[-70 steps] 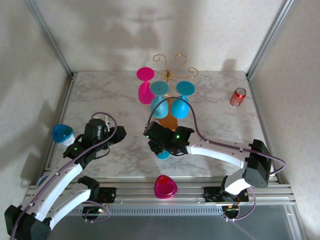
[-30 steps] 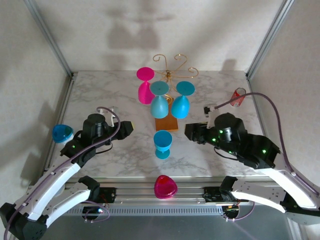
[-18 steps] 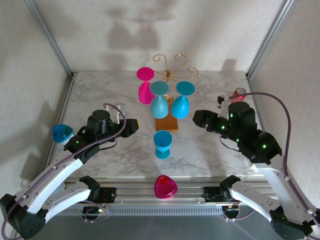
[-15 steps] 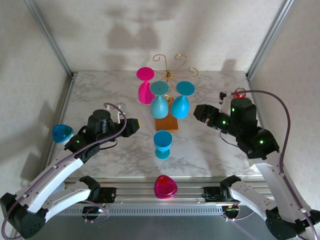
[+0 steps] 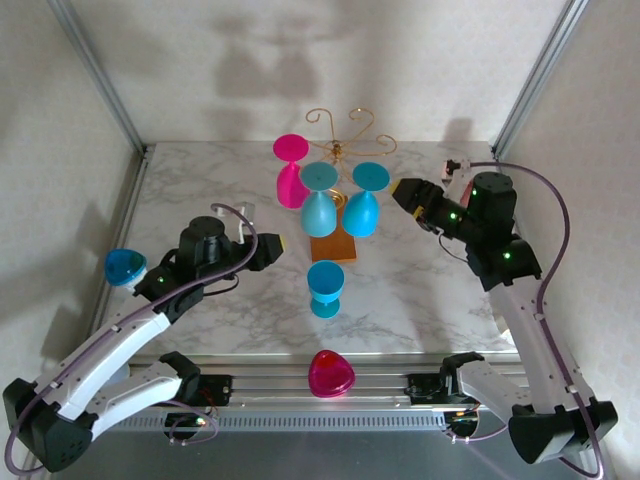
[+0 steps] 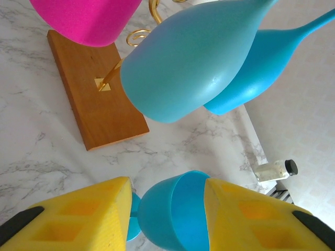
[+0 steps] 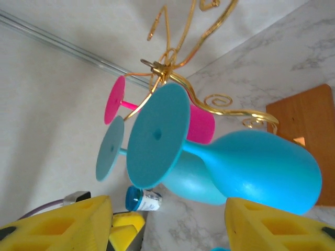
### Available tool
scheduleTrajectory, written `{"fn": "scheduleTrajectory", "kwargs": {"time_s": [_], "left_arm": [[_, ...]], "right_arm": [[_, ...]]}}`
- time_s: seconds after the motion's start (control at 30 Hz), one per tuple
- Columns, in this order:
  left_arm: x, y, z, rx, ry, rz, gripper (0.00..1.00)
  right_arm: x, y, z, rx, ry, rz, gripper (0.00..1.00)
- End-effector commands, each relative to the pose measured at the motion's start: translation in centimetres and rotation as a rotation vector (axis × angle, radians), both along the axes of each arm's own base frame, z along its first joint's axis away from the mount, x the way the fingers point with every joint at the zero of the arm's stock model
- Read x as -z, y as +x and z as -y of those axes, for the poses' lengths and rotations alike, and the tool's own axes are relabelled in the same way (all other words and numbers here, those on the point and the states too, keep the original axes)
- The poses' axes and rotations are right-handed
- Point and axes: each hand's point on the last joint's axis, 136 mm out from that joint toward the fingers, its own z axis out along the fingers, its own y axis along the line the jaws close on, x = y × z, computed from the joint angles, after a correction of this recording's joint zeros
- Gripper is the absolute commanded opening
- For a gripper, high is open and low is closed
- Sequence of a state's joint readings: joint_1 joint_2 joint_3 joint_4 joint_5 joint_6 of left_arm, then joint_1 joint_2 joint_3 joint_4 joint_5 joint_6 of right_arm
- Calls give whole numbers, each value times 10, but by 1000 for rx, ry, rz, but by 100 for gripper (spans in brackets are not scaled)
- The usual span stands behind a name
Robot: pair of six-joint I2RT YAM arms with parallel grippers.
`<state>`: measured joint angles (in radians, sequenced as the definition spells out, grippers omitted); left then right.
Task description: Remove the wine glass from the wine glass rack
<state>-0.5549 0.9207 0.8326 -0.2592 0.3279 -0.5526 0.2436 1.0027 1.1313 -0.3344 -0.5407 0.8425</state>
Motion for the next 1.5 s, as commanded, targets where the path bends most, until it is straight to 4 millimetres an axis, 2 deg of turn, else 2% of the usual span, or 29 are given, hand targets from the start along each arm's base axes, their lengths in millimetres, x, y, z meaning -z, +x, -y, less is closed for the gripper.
{"fn": "scheduleTrajectory", "kwargs": {"time_s": [0.0, 0.17, 0.4, 0.53, 0.73, 0.93, 1.13, 1.47], "left_arm": [[-22, 7, 4, -4, -28, 61, 41], [-19, 11, 6, -10, -29, 56, 41], [-18, 13, 5, -22, -30, 57, 41], [-16, 14, 5, -28, -28, 52, 41], [-15, 14, 2, -42, -26, 51, 41], [-12, 13, 1, -46, -21, 48, 41], [-11, 12, -2, -56, -17, 48, 41], [-8, 13, -1, -56, -13, 41, 41]], "right_arm": [[-9, 11, -7, -35, 53, 40, 56], [-6, 25, -8, -35, 65, 32, 53], [-7, 34, -10, -46, 88, 35, 44], [-6, 39, -14, -65, 108, 30, 42], [-2, 42, -18, -80, 134, 17, 39], [3, 44, -21, -100, 163, 2, 29], [5, 42, -23, -112, 164, -6, 29], [8, 43, -24, -117, 173, -14, 21]]}}
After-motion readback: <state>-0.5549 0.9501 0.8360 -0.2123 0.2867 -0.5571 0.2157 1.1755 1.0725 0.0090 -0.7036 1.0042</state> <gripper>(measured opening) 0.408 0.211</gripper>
